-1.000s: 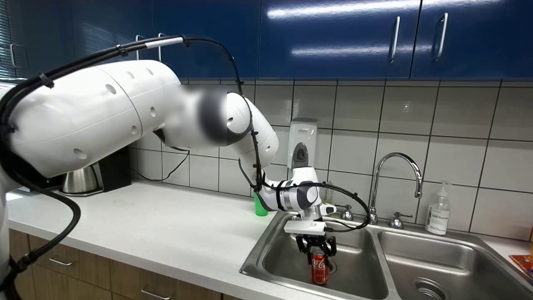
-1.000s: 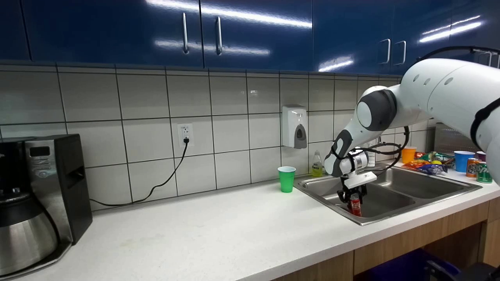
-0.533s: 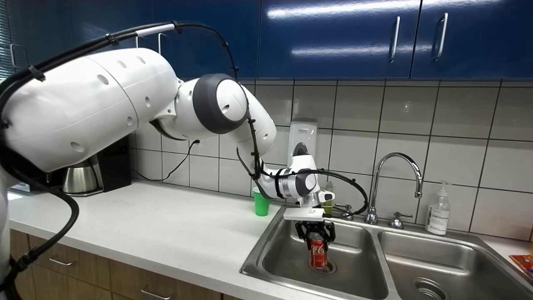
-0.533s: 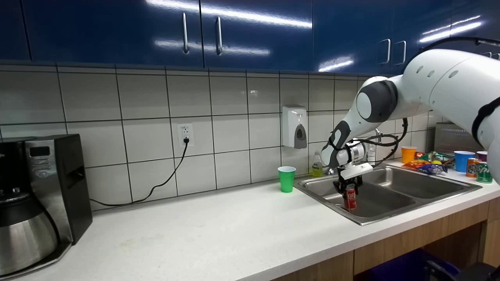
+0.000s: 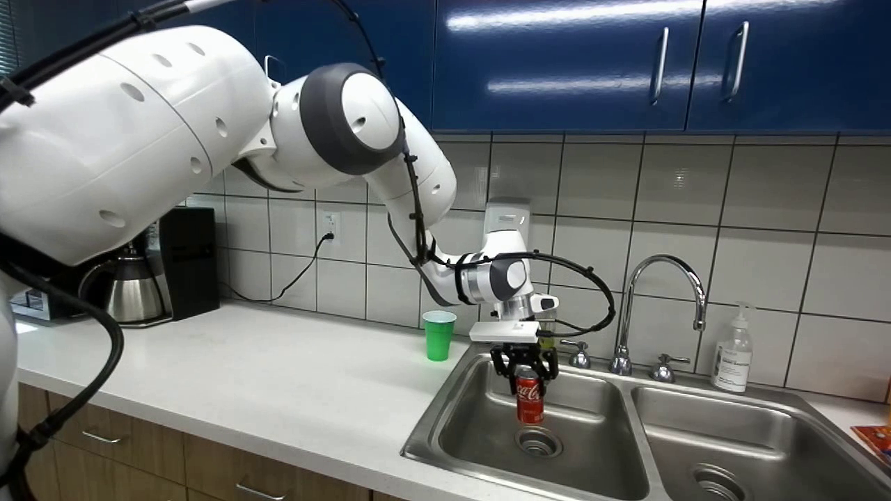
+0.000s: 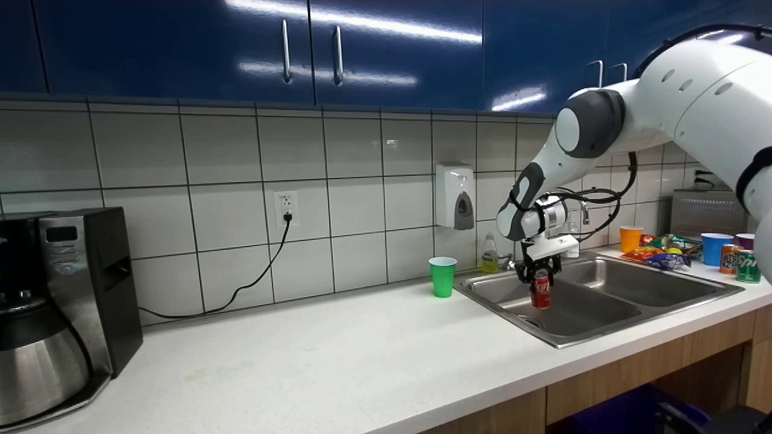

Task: Remove the red can from the sink.

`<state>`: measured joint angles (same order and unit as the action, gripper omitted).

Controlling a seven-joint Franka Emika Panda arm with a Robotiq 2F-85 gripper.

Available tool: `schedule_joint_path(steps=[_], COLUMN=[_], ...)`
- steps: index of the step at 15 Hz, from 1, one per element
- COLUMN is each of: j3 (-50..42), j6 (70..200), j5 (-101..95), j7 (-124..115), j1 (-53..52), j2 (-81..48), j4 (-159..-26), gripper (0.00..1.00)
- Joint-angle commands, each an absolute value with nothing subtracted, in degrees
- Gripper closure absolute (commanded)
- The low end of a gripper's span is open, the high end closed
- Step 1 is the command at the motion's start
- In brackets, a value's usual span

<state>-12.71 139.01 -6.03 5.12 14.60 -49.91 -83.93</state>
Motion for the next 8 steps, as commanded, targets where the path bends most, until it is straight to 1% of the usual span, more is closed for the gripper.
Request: schedule_joint_path(steps=[1, 8], j3=[-12.9, -13.0], j6=[139.3, 140.5], j5=[-7.2, -8.5], j7=[4.8, 5.0], j1=[13.7, 12.8], j2=[-41.1, -29.1], j4=[-93.7, -107.4], gripper=[0.59, 0.59])
